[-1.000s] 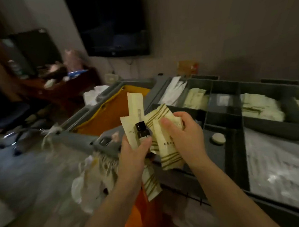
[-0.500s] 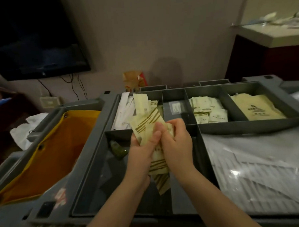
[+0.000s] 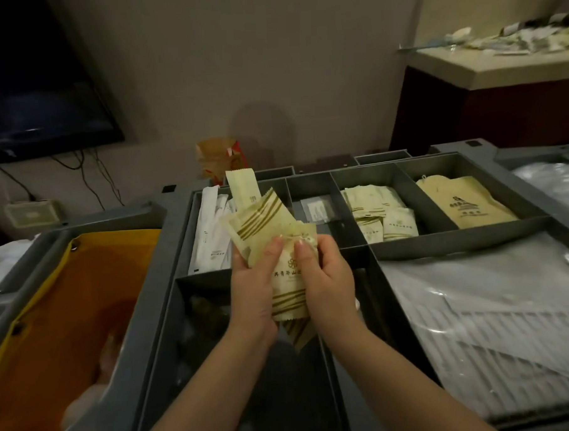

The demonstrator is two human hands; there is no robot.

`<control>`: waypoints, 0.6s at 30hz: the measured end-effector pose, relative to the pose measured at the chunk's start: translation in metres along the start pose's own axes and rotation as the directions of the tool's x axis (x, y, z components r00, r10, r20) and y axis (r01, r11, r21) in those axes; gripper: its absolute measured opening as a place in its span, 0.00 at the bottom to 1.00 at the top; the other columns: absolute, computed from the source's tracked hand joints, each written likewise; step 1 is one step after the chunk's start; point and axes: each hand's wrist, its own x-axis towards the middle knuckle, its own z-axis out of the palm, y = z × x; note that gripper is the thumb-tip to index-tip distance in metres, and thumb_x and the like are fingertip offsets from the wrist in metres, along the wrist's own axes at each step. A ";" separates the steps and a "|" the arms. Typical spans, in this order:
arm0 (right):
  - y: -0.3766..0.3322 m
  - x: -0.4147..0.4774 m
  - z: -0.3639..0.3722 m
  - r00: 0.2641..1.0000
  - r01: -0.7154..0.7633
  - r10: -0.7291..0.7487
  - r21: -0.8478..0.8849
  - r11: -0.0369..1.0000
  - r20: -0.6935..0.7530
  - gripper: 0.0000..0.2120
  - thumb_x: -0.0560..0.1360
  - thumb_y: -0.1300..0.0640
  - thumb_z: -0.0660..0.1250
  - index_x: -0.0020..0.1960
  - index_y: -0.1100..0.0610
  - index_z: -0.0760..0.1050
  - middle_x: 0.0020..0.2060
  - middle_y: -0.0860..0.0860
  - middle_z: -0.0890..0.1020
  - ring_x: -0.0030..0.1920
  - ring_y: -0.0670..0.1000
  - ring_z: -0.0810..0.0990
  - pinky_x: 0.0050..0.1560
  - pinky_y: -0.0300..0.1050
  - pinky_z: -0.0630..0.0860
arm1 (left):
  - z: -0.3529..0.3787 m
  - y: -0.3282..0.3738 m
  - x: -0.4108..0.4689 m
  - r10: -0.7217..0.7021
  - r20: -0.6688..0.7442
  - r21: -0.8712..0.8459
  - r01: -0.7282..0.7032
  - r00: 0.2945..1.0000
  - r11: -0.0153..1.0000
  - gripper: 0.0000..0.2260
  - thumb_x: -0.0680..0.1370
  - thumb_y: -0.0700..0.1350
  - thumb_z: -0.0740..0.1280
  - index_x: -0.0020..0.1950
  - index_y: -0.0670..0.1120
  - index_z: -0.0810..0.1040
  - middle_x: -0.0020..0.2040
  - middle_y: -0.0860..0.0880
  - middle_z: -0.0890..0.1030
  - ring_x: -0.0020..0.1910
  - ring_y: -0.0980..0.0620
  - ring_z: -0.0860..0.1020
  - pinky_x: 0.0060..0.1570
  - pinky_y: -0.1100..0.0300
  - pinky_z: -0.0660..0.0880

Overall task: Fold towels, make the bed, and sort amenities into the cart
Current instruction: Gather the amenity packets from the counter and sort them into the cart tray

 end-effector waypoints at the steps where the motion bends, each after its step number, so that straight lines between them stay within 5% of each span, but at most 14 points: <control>1: 0.001 0.001 0.003 1.000 -0.010 0.010 -0.005 1.000 -0.005 0.06 0.79 0.53 0.61 0.49 0.55 0.73 0.41 0.51 0.81 0.40 0.46 0.82 0.37 0.38 0.79 | -0.003 0.002 0.003 -0.021 0.004 -0.021 0.021 1.000 1.000 0.24 0.66 0.51 0.69 0.63 0.52 0.74 0.53 0.47 0.84 0.48 0.48 0.84 0.41 0.51 0.80; 7: 0.014 0.006 0.016 0.994 -0.075 0.064 -0.123 0.990 -0.090 0.09 0.79 0.51 0.61 0.44 0.56 0.71 0.47 0.56 0.77 0.43 0.51 0.79 0.36 0.33 0.75 | -0.017 -0.001 0.015 -0.054 0.007 0.001 0.054 0.999 0.999 0.16 0.73 0.48 0.68 0.60 0.55 0.74 0.52 0.48 0.83 0.46 0.49 0.84 0.41 0.51 0.80; 12: 0.016 0.008 0.011 0.988 -0.137 0.129 -0.096 0.986 -0.079 0.10 0.78 0.51 0.62 0.46 0.57 0.76 0.48 0.55 0.78 0.46 0.55 0.81 0.47 0.52 0.81 | -0.016 -0.001 0.017 -0.099 0.051 -0.134 0.105 0.994 0.985 0.24 0.69 0.52 0.67 0.65 0.53 0.72 0.55 0.45 0.83 0.49 0.46 0.83 0.43 0.48 0.81; 18: 0.005 0.011 -0.006 0.974 -0.223 0.222 -0.006 0.975 -0.054 0.11 0.77 0.53 0.65 0.45 0.60 0.80 0.39 0.57 0.83 0.40 0.55 0.83 0.43 0.49 0.81 | -0.019 -0.006 0.024 -0.103 -0.001 -0.127 0.102 0.995 0.987 0.17 0.75 0.47 0.67 0.64 0.54 0.73 0.54 0.48 0.83 0.48 0.48 0.84 0.43 0.49 0.80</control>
